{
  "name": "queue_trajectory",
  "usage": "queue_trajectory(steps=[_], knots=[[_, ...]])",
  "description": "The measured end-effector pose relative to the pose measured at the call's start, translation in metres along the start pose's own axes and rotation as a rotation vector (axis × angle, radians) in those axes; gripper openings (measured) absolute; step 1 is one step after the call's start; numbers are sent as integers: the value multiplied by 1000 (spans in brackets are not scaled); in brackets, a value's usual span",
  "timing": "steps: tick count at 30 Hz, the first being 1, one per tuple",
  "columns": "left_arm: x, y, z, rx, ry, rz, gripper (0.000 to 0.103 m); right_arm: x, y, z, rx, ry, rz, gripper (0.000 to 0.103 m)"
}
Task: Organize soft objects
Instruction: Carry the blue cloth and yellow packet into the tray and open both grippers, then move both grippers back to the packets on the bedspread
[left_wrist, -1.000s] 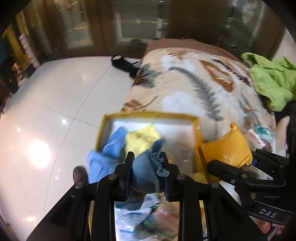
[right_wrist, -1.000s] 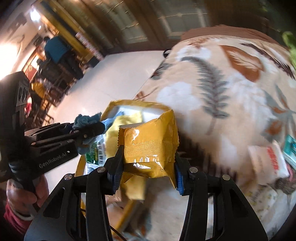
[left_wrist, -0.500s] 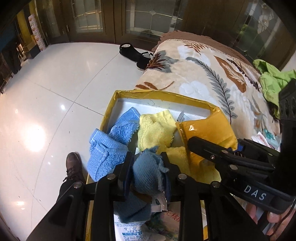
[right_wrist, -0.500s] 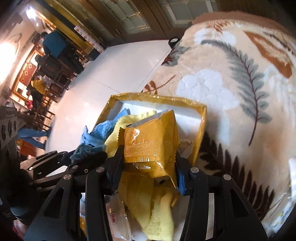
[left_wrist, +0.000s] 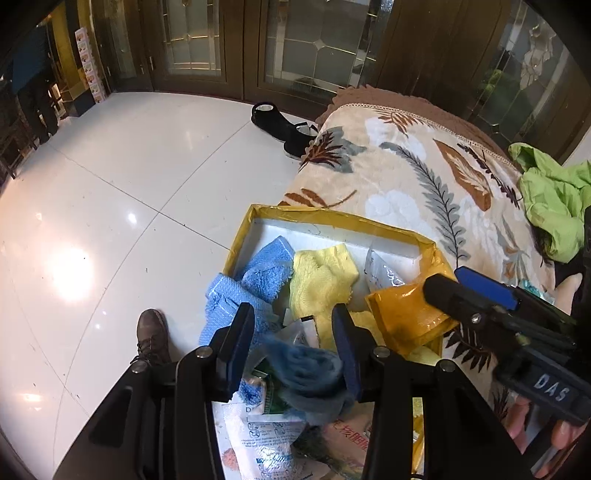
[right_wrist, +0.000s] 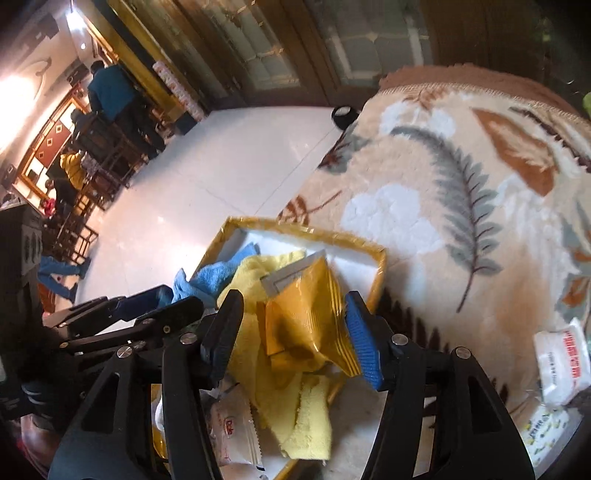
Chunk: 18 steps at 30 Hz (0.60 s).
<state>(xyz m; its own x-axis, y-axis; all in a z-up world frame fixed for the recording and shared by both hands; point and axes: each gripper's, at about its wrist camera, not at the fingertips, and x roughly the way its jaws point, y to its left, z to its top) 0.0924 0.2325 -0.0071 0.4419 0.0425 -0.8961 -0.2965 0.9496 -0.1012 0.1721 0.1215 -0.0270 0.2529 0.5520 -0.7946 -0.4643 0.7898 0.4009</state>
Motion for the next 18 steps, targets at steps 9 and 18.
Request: queue_trajectory(steps=[9,18], knots=[[-8,-7,-7,17,-2,-10,44,-22,-9,-1,44,-42,16,57],[-25,-36,-26,80,-65,-2,44,-69,-26,-36,90,-95,62,57]])
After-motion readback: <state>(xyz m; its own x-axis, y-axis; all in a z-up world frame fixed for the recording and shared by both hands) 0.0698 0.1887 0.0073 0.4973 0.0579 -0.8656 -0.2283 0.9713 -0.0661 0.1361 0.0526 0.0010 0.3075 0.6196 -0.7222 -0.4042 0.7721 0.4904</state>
